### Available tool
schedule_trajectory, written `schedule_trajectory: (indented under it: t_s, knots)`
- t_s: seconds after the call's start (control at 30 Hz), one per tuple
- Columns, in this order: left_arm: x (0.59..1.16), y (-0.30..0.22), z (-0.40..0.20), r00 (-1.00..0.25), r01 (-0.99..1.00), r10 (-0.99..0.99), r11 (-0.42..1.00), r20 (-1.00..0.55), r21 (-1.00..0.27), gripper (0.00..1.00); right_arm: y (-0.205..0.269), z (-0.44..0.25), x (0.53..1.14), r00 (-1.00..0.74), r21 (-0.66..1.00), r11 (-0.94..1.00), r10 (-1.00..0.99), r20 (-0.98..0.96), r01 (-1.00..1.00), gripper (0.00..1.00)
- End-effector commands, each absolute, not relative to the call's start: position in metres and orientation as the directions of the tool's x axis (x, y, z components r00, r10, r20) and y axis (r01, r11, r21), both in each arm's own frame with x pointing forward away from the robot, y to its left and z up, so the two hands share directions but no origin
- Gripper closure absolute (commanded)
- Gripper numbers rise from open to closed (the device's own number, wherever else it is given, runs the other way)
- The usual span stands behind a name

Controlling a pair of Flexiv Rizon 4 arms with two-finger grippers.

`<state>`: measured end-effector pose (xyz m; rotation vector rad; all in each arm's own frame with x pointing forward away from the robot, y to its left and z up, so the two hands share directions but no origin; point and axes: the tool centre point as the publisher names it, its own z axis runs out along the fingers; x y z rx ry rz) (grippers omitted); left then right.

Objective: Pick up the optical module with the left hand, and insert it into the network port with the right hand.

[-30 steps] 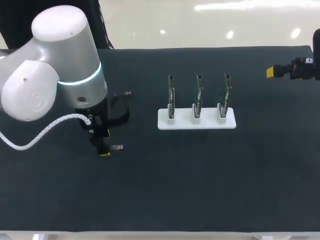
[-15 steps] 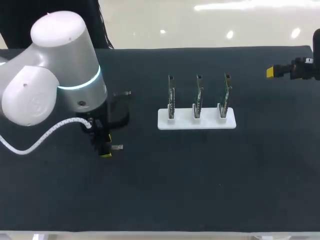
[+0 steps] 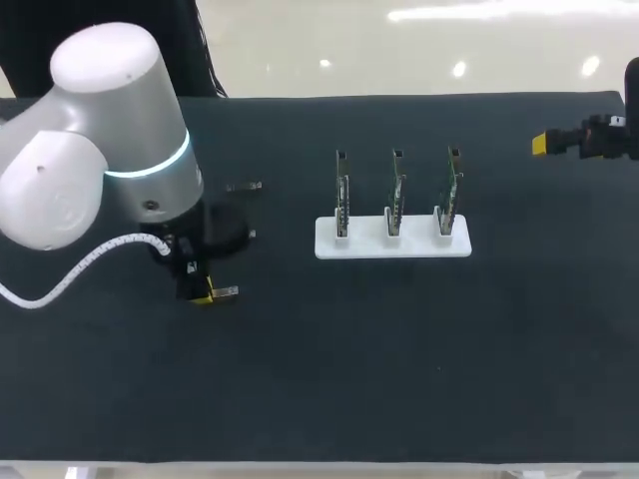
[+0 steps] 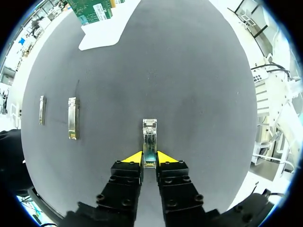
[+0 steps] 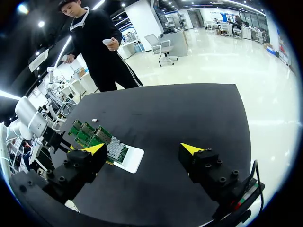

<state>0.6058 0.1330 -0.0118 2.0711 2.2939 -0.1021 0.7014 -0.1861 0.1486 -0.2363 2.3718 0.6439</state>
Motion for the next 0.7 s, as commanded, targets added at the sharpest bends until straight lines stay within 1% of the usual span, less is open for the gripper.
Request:
schedule_trajectory:
  t_s: [0.03, 0.17, 0.33, 0.47, 0.7]
  knots:
    - [0.604, 0.138, 0.000, -0.110, 0.994, 0.988, 0.110, -0.109, -0.005, 1.00, -0.185, 0.149, 0.701, -0.766, 0.384, 0.865, 0.000, -0.643, -0.322, 0.00]
    - [0.603, 0.140, 0.019, -0.123, 0.992, 0.981, 0.122, -0.150, -0.015, 1.00, -0.185, 0.149, 0.701, -0.766, 0.384, 0.865, 0.000, -0.643, -0.322, 0.00]
    - [0.601, 0.141, 0.047, -0.146, 0.989, 0.954, 0.149, -0.264, -0.007, 1.00, -0.185, 0.149, 0.701, -0.766, 0.384, 0.865, 0.000, -0.643, -0.322, 0.00]
    - [0.601, 0.140, 0.075, -0.166, 0.986, 0.926, 0.167, -0.340, -0.026, 1.00, -0.185, 0.149, 0.701, -0.766, 0.384, 0.865, 0.000, -0.643, -0.322, 0.00]
    - [0.598, 0.144, 0.114, -0.111, 0.991, 0.877, 0.130, -0.468, 0.008, 1.00, -0.185, 0.149, 0.701, -0.766, 0.384, 0.865, 0.000, -0.643, -0.322, 0.00]
